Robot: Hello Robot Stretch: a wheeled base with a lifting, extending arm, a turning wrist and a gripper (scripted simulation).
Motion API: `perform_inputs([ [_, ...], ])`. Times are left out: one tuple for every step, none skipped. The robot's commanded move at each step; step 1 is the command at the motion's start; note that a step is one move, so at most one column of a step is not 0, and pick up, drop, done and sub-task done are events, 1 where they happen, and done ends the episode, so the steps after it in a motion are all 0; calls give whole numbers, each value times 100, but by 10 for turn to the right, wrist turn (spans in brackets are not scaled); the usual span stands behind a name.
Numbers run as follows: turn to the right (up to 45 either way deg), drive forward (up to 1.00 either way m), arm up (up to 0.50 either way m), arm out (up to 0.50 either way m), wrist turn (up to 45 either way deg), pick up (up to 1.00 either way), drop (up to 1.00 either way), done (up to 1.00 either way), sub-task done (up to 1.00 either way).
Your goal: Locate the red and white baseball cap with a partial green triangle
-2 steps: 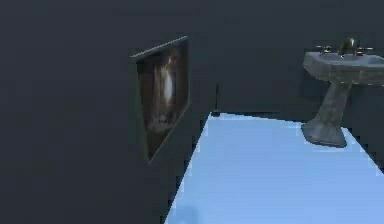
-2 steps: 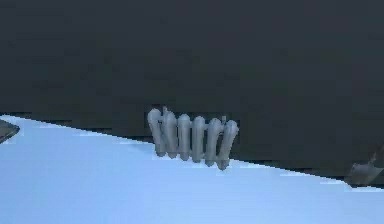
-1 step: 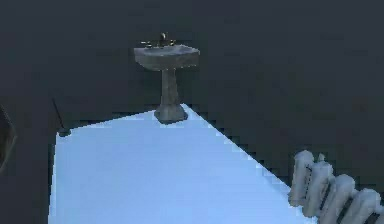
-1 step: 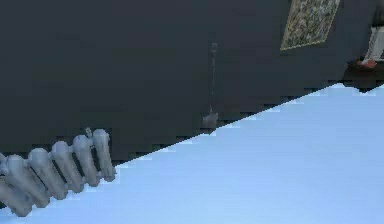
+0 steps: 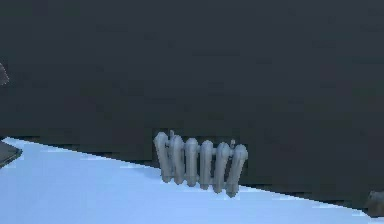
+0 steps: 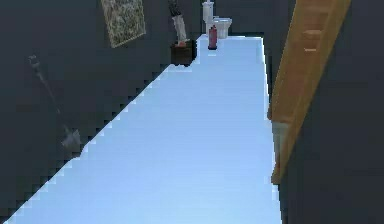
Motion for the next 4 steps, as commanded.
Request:
perform_inputs([
  [120,0,0,0,0,0,0,0,0],
  [0,15,0,0,0,0,0,0,0],
  [450,0,0,0,0,0,0,0,0],
  [360,0,0,0,0,0,0,0,0],
])
